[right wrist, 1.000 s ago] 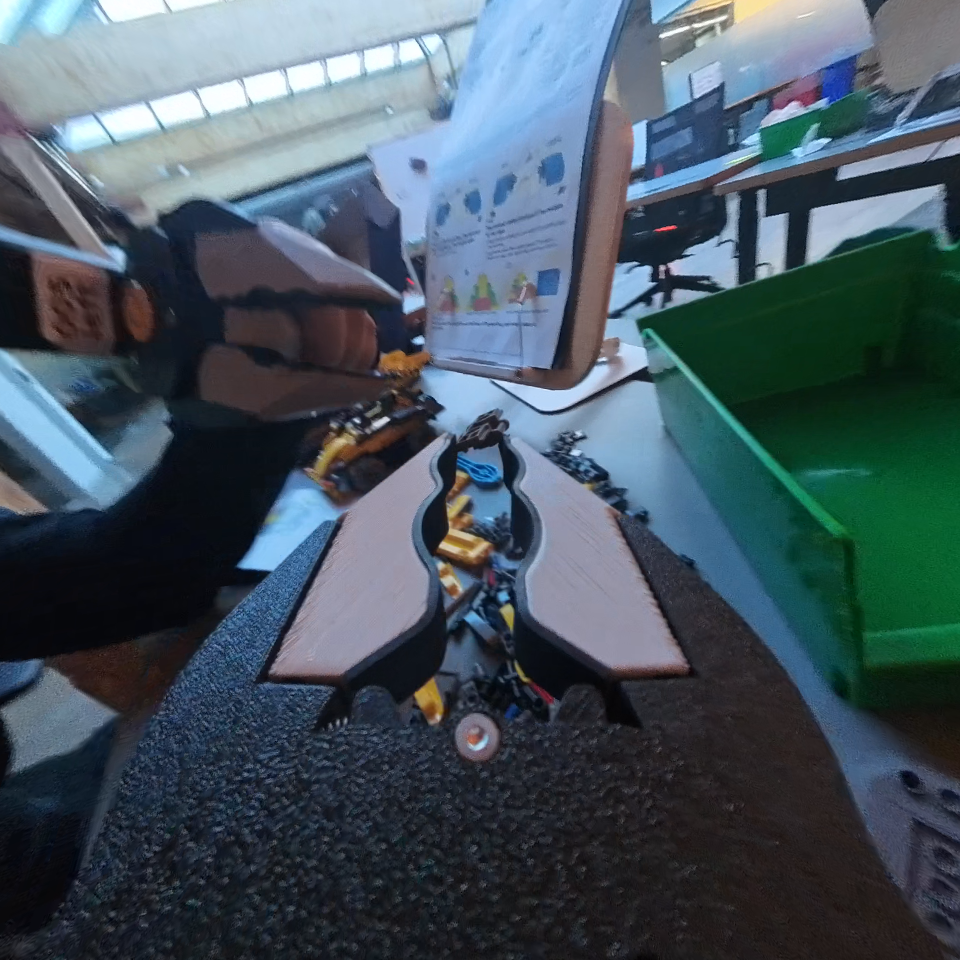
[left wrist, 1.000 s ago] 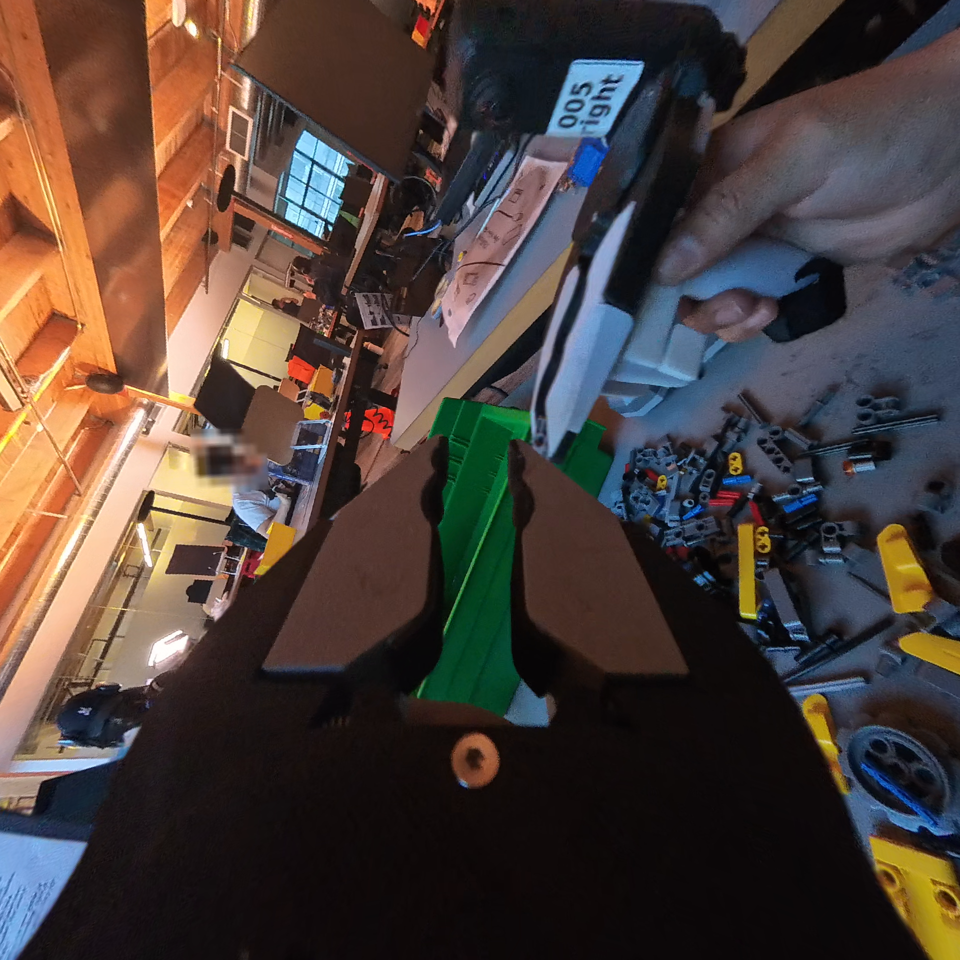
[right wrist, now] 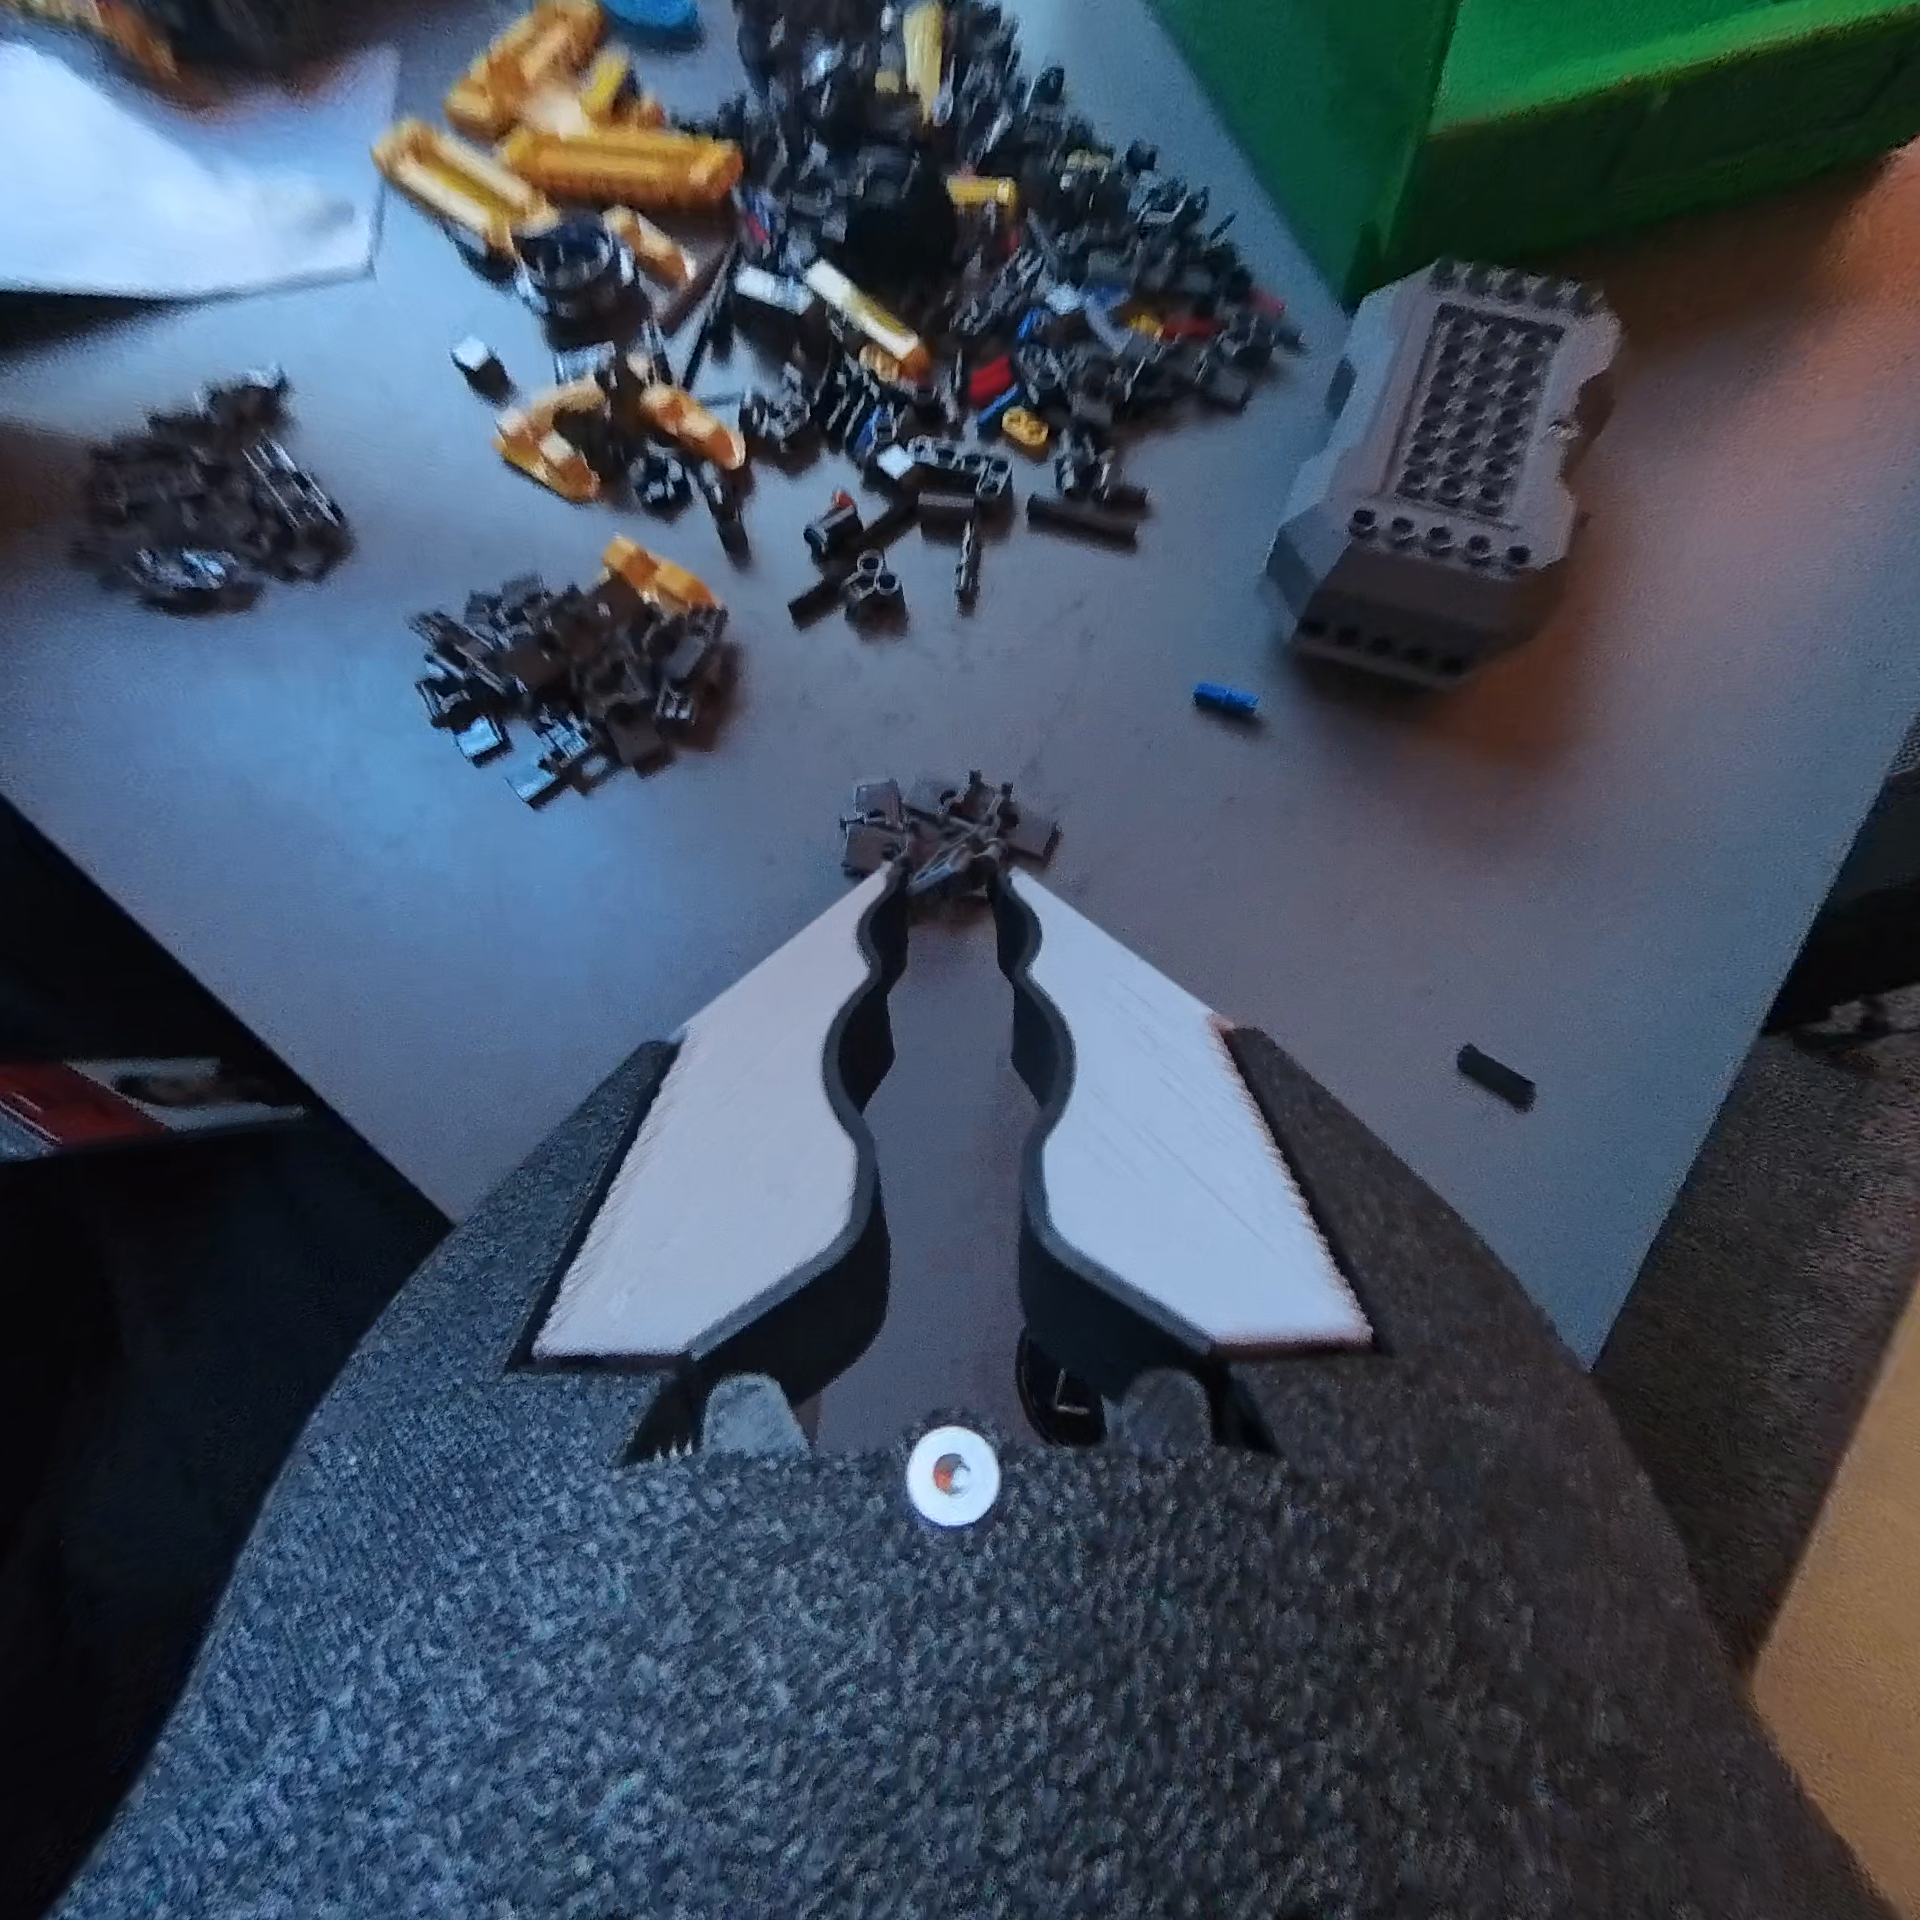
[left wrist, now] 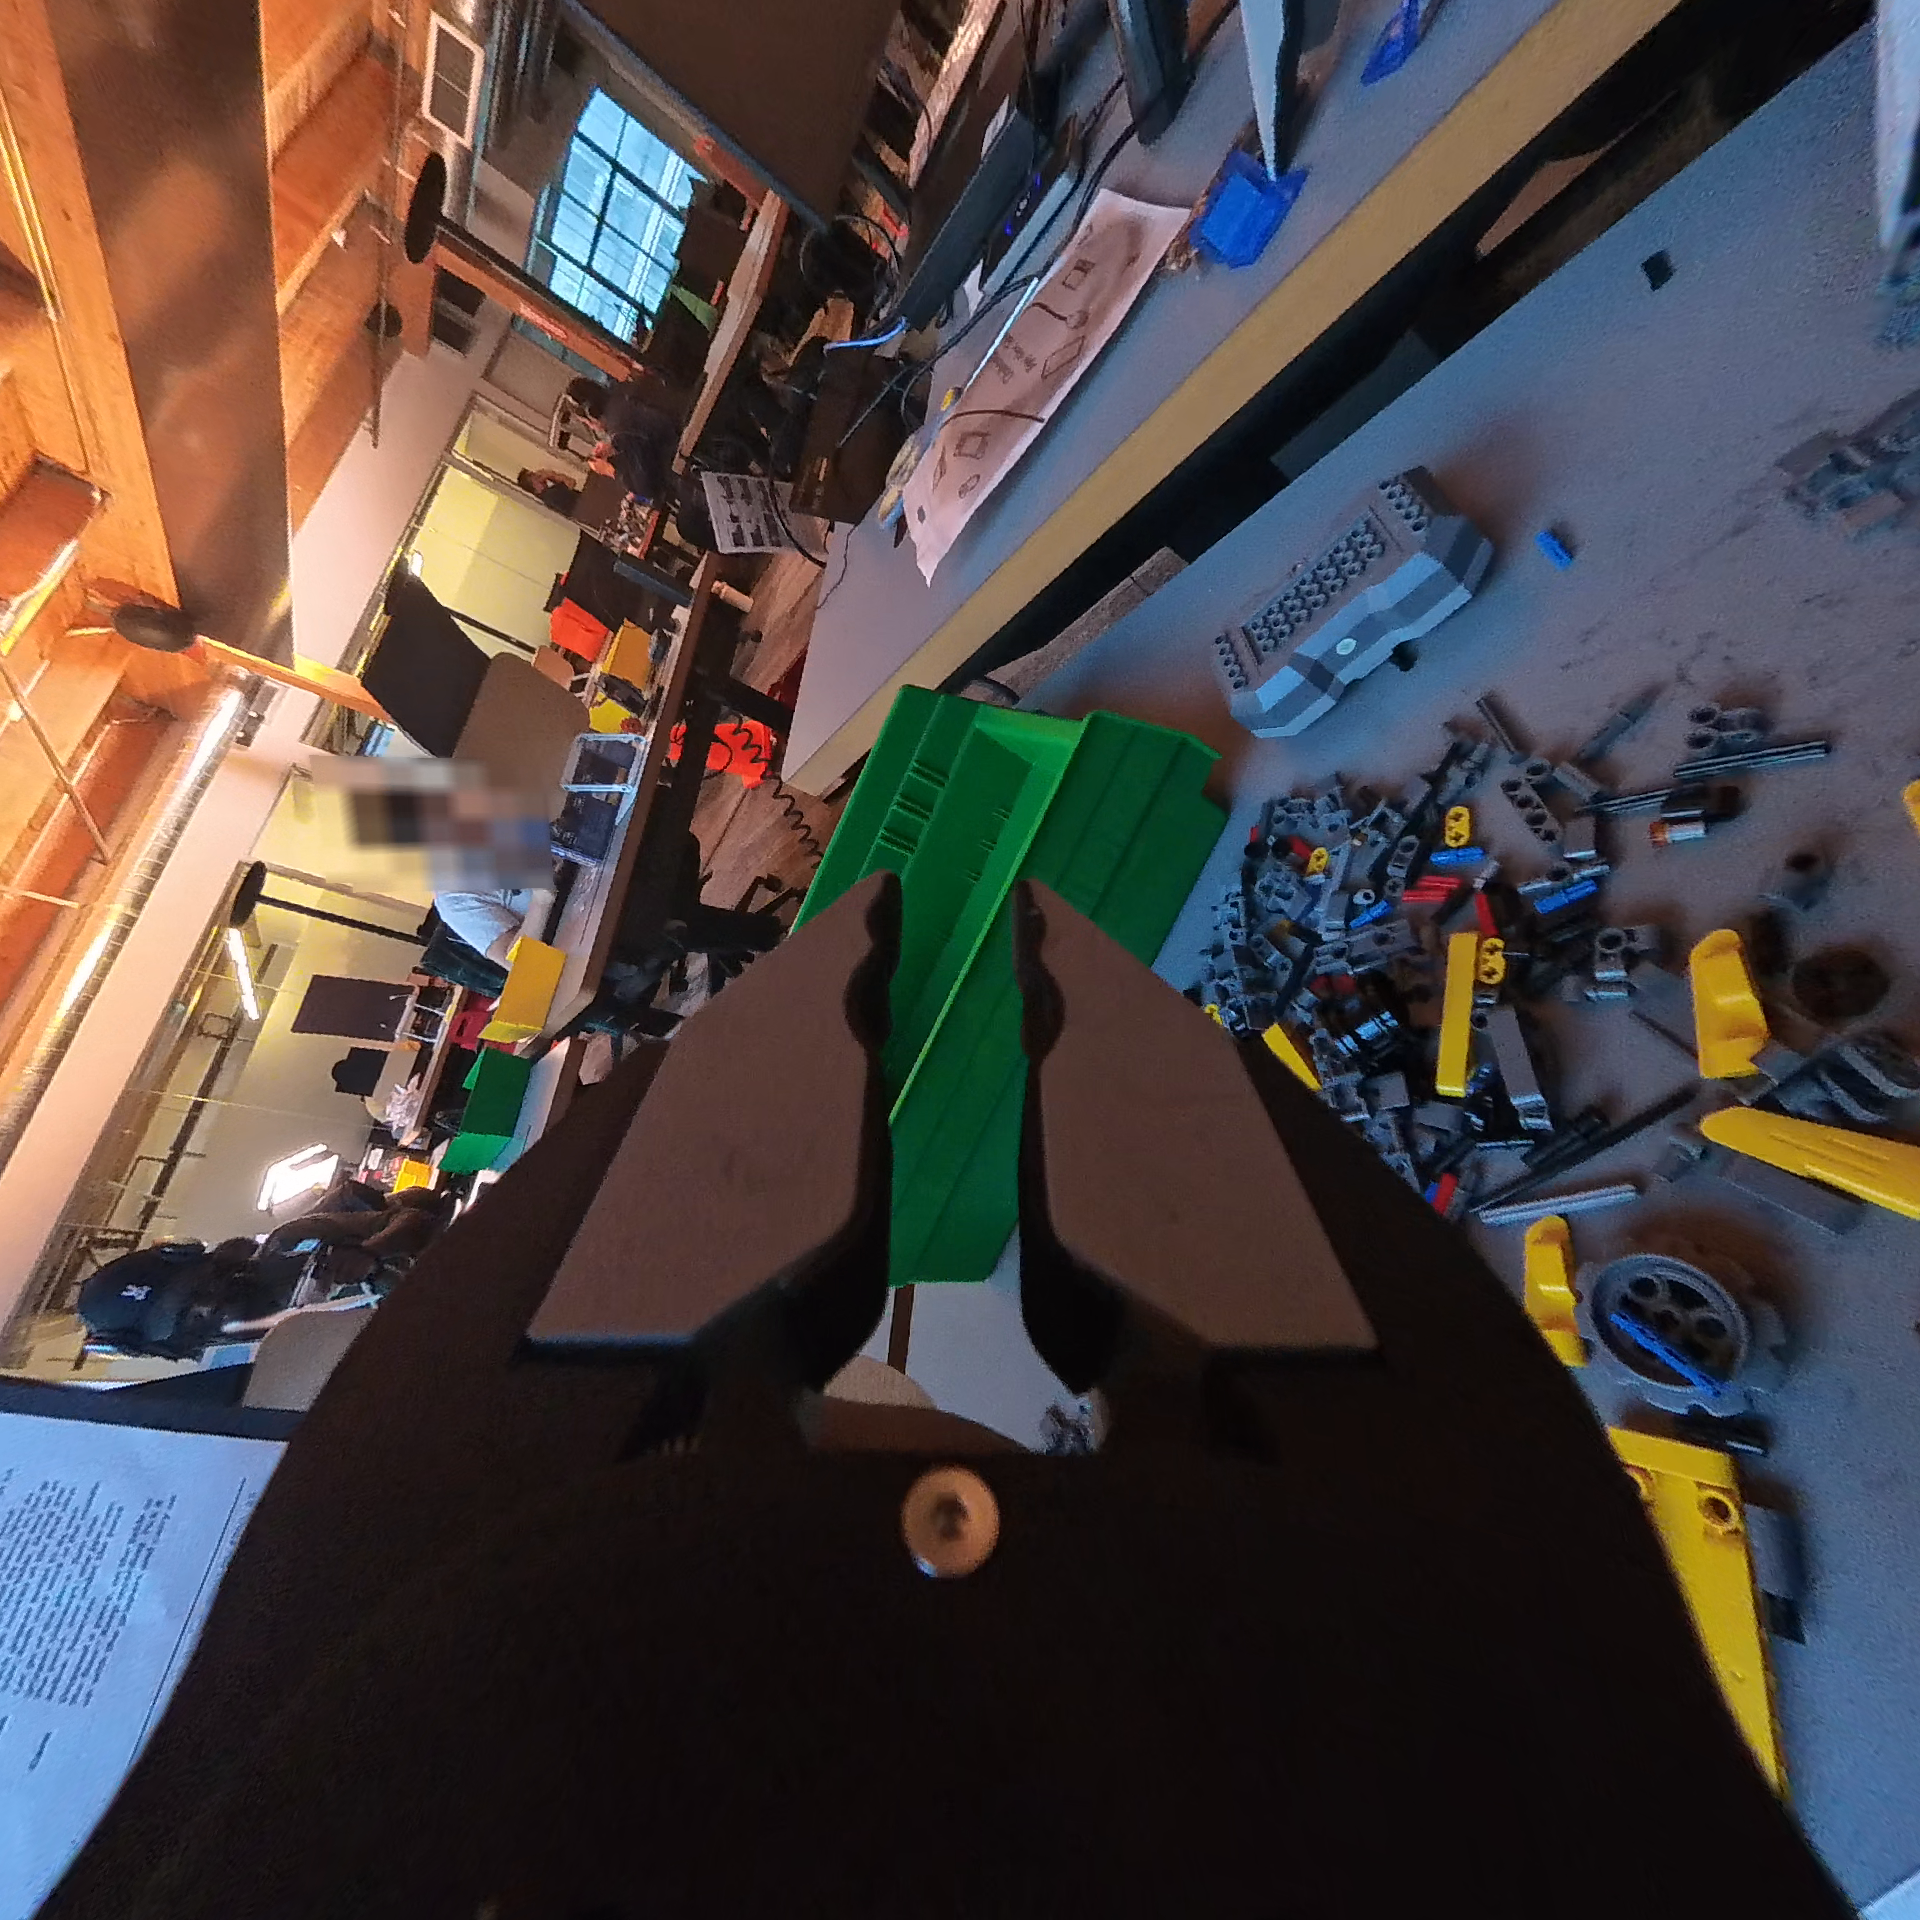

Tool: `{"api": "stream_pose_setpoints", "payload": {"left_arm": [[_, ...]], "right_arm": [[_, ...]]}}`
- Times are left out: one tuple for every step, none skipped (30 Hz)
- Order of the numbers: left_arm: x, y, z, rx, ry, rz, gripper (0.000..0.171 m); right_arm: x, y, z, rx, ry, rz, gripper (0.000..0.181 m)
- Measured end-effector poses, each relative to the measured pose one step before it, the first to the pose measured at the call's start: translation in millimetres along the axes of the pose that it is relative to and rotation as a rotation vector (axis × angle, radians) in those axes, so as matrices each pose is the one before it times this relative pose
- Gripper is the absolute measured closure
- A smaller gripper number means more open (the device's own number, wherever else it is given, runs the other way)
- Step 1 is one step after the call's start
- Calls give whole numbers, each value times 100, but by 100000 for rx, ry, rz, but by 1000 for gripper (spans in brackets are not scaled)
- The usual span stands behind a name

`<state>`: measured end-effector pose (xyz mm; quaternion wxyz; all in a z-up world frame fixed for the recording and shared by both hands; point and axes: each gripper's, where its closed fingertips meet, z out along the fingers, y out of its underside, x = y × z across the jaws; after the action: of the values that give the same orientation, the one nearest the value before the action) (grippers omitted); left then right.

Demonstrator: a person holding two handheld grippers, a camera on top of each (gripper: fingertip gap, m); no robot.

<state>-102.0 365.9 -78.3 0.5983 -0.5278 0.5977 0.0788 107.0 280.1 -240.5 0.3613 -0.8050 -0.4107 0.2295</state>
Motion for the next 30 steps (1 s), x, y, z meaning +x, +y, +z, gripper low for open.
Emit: {"api": "stream_pose_setpoints", "payload": {"left_arm": [[-65,62,-21,53,-162,-129,154],[-25,99,7,-239,-17,-66,154],[-20,84,25,-196,-50,-16,154],[16,79,41,-136,117,80,154],[17,90,60,-257,111,-26,154],[47,76,73,-363,371,-127,154],[32,46,63,-155,154,-38,154],[44,21,44,-52,132,158,154],[48,17,46,-128,264,109,154],[43,34,9,-200,309,-3,154],[4,32,0,-115,79,-87,154],[-35,14,-25,23,-39,-144,154],[-25,26,-50,121,34,-218,154],[-22,49,-51,28,110,-413,154],[-50,99,-48,-203,103,-501,154],[-43,106,-49,-203,24,-463,154],[-39,140,-47,-252,97,-497,154],[-32,189,-36,-529,138,-610,154],[-86,250,-5,-865,-68,-883,154],[-76,306,6,-1188,110,-1197,153],[3,332,51,-1283,585,-1316,153],[71,337,85,-1300,831,-1172,153],[85,384,126,-1603,744,-1124,152],[68,430,189,-2026,727,-1318,152],[111,473,224,-2292,1074,-1661,152],[107,491,277,-2310,1096,-1987,151],[117,512,317,-2399,1138,-2397,151],[201,564,368,-2678,1750,-2953,150],[274,669,426,-3285,2292,-3043,149],[76,780,474,-3863,1147,-2981,149]], "right_arm": [[-204,171,416,-1892,-636,-1837,165],[-321,-36,377,-1004,-1318,-1774,166],[-266,-96,341,-794,-1076,-1767,168],[-7,-40,309,-1182,170,-1443,169],[104,12,294,-1338,425,-1101,169],[113,12,248,-913,120,-549,169],[86,30,215,-616,-344,62,169],[53,80,197,-564,-628,612,169],[32,171,157,-772,-757,860,168],[64,271,109,-1177,-419,827,166],[146,236,36,-821,417,663,161],[102,175,-39,-219,258,448,159],[-2,113,-105,256,-307,387,159],[59,79,-155,416,47,479,160],[93,50,-172,437,226,450,159],[38,45,-176,359,-61,400,159],[78,58,-177,-13,209,309,159],[119,37,-207,-66,636,29,159],[123,-49,-243,299,672,-172,159],[91,-185,-308,951,631,-124,160],[102,-324,-349,1618,685,97,159],[78,-390,-362,1993,496,308,160],[160,-360,-334,1848,857,479,160],[342,-298,-286,1604,1965,478,160],[443,-260,-257,1568,2616,679,160],[326,-275,-205,1834,1945,955,160],[304,-248,-160,1803,1923,1164,160],[520,-148,-120,1375,3211,1525,161],[585,-44,-77,947,3581,1872,161],[447,103,-25,282,2476,2244,162]]}}
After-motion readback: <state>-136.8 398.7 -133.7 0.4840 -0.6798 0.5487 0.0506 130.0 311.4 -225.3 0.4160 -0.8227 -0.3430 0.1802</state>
